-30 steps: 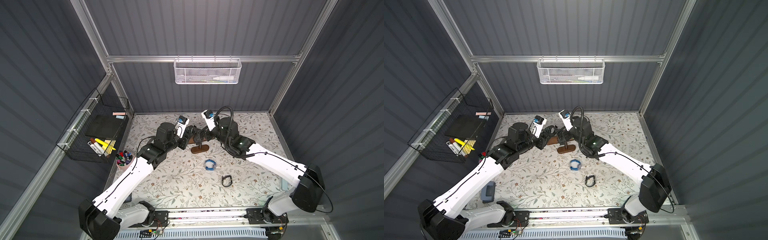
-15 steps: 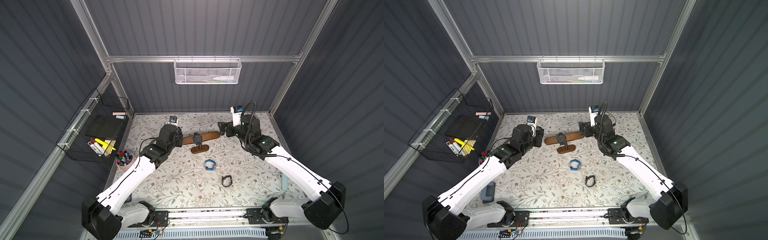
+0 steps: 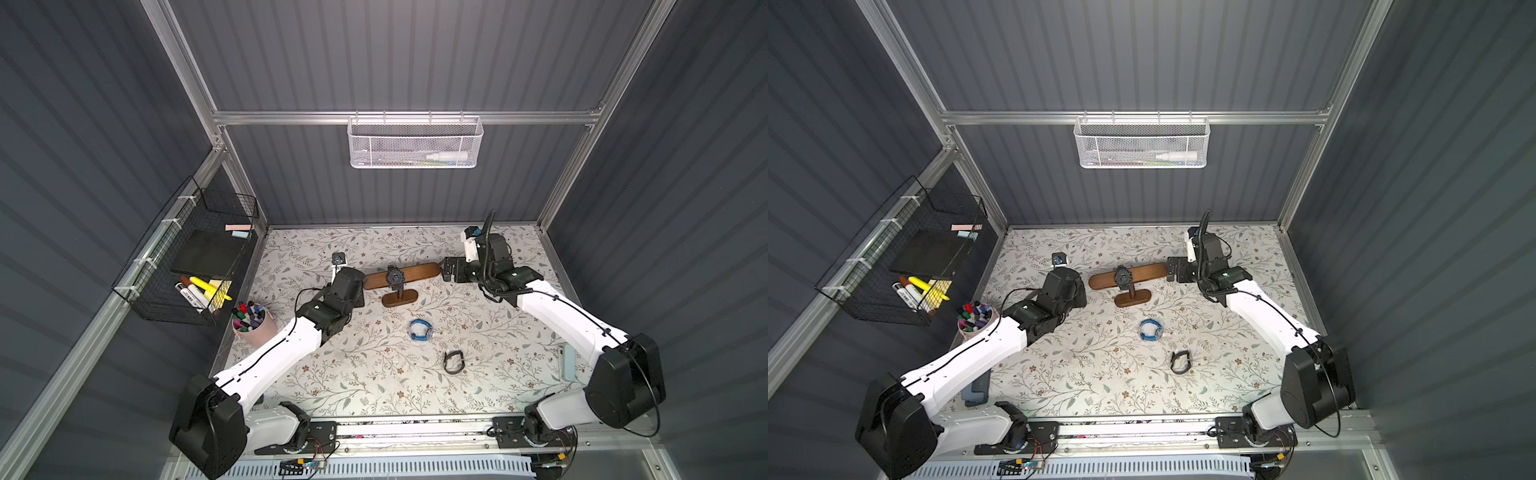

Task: Place watch on stand
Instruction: Place the watch on the stand.

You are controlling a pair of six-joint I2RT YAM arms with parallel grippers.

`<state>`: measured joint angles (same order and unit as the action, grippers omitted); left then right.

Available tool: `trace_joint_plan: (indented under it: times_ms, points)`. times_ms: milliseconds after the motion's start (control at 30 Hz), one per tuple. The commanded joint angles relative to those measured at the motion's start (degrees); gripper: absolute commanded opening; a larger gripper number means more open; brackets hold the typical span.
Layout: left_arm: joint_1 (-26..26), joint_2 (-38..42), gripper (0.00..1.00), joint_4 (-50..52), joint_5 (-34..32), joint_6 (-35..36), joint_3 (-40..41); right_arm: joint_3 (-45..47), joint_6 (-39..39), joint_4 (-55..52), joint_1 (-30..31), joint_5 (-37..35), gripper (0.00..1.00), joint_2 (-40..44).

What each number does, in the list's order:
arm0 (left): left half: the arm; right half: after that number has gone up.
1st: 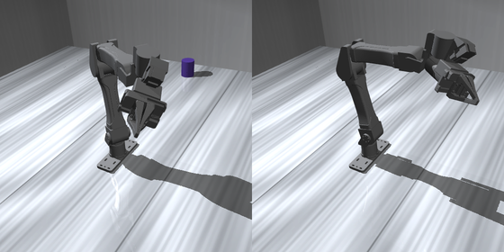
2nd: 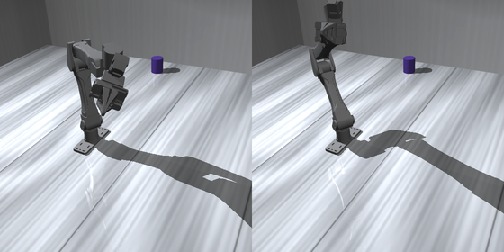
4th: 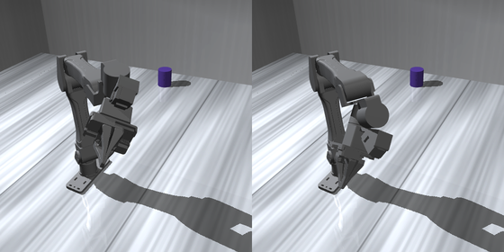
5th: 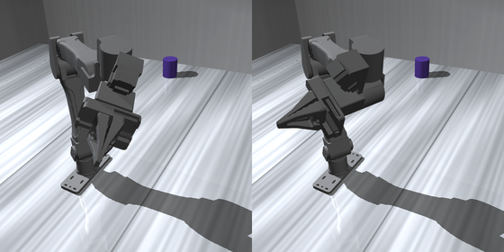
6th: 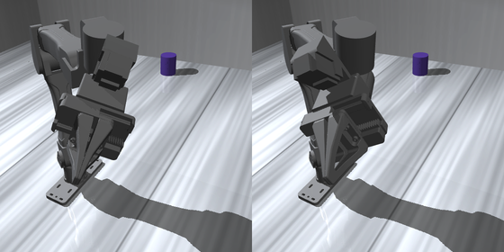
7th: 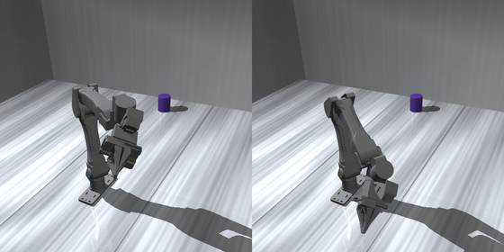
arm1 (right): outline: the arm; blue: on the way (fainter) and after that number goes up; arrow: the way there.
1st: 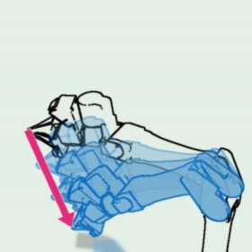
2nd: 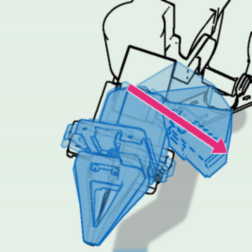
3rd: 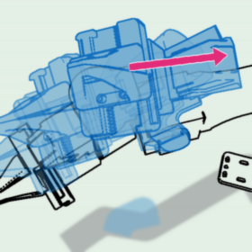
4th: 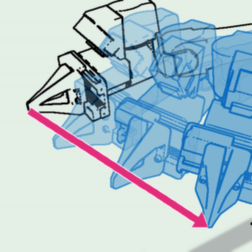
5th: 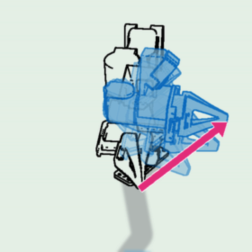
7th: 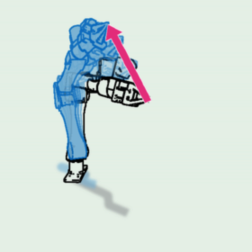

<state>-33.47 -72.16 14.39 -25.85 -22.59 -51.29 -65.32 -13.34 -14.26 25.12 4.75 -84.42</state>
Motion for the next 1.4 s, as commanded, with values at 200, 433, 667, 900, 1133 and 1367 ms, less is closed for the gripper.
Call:
trace_joint_plan:
  times_ms: [200,433,667,900,1133,1367]
  points:
    - [-2.7,-2.6,0.19,-6.2,-4.7,-3.9,1.1,-1.6,-1.3,0.7,-0.4,7.6,0.99,-3.9]
    - [-3.0,-4.6,0.19,-7.2,-4.5,-4.1,0.0,-1.9,-1.3,3.2,-0.5,9.5,0.95,-5.5]
    - [-3.4,-6.0,0.19,-8.4,-5.0,-3.4,-0.5,-3.4,-1.8,4.4,-0.5,12.6,0.91,-7.6]
    - [-3.5,-6.2,0.19,-10.2,-5.1,-3.3,-0.2,-3.8,-1.4,4.5,-0.5,14.9,0.89,-8.5]
    - [-3.6,-8.1,0.20,-10.7,-5.9,-2.4,-1.3,-3.6,-1.4,4.6,-0.5,16.0,0.85,-9.4]
    - [-3.9,-10.7,0.20,-12.1,-5.4,-1.5,-3.4,-3.8,-1.2,4.6,-0.5,17.0,0.84,-10.0]
